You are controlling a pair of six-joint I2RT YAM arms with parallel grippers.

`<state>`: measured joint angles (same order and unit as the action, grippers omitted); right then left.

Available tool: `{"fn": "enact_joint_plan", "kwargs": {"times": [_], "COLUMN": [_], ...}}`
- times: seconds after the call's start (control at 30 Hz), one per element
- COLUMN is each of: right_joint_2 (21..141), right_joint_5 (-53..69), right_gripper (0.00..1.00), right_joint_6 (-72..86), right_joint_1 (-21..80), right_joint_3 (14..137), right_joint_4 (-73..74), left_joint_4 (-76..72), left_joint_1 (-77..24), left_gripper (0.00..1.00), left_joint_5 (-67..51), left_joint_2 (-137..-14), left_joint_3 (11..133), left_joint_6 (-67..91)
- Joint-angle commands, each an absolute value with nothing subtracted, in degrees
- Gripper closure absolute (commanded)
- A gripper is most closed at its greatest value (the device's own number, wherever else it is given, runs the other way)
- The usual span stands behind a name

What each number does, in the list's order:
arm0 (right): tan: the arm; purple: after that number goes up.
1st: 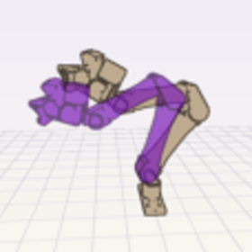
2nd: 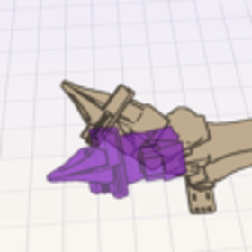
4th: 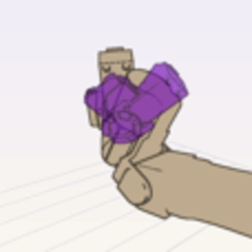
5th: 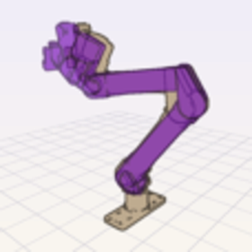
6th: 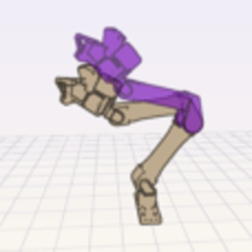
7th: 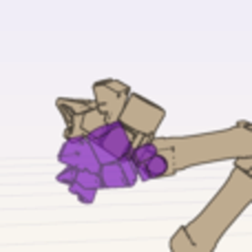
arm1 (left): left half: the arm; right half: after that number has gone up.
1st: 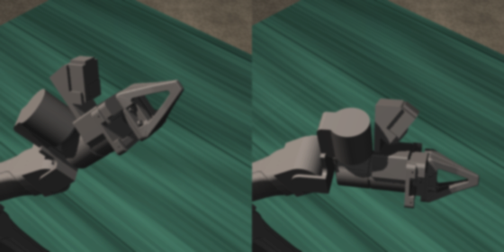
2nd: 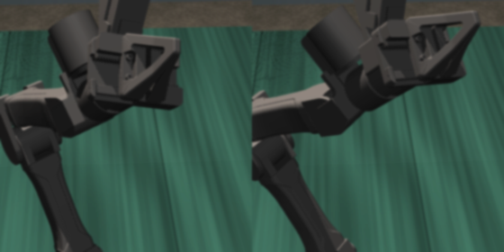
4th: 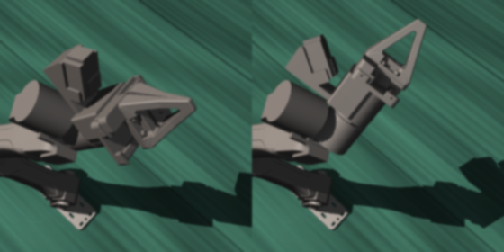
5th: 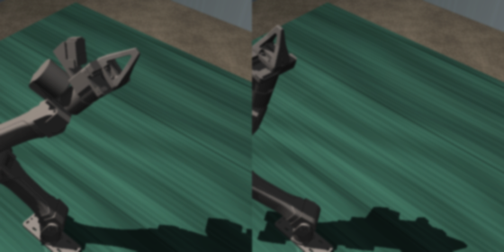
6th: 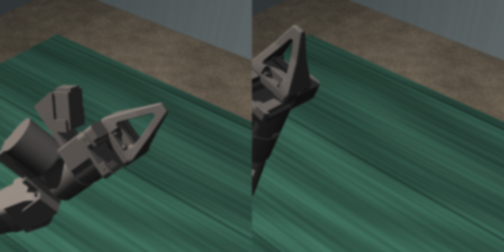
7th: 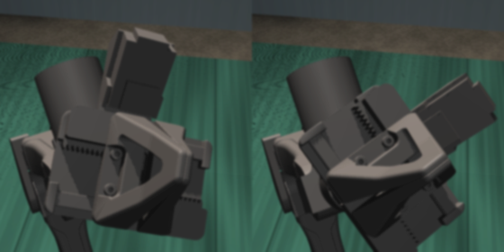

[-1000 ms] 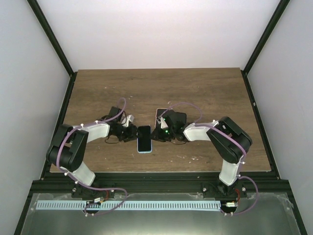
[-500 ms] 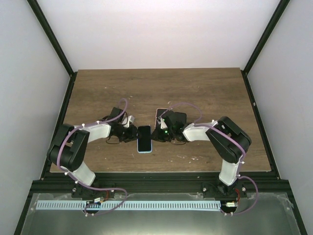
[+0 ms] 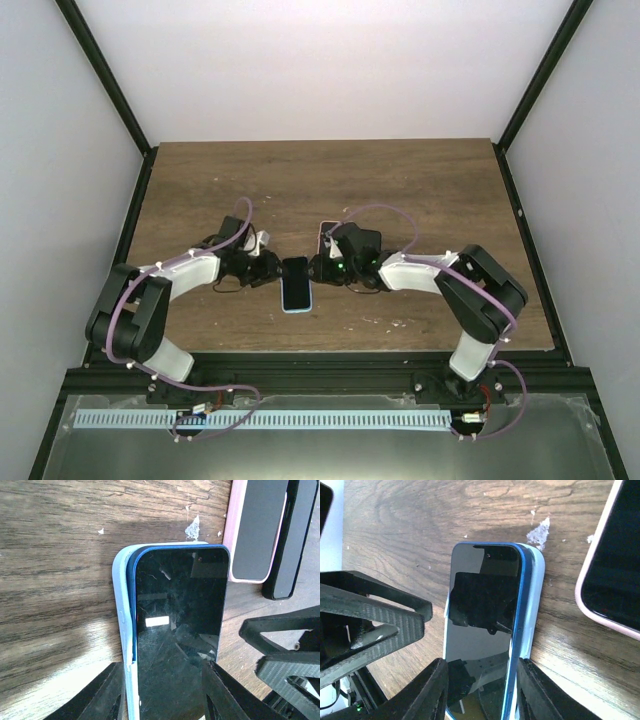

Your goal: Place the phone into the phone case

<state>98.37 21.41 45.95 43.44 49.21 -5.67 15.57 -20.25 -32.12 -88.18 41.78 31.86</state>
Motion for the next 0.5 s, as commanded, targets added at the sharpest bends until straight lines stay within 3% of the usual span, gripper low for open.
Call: {"fn": "enact_joint_plan", "kwargs": {"times": [0.0, 0.47], "right_joint_2": [100.5, 106.5], "right_joint_5": [21.9, 24.5], "right_gripper": [0.60, 0.50], "right_joint_6": [46.8, 50.5], "right_joint_1": [43.9, 45.8], "right_joint_3": [49.0, 49.7], "right_joint_4": [-6.9, -11.8], "left_joint_4": [15.1, 10.8], "left_joint_1": [-20.0, -20.0], "left_gripper": [0.55, 0.64], "left_joint_5": [-33.8, -37.6], "left_joint_2": [-87.7, -89.5], "left_joint_3": [41.0, 36.7], "left_joint_6": [32.6, 33.3]}}
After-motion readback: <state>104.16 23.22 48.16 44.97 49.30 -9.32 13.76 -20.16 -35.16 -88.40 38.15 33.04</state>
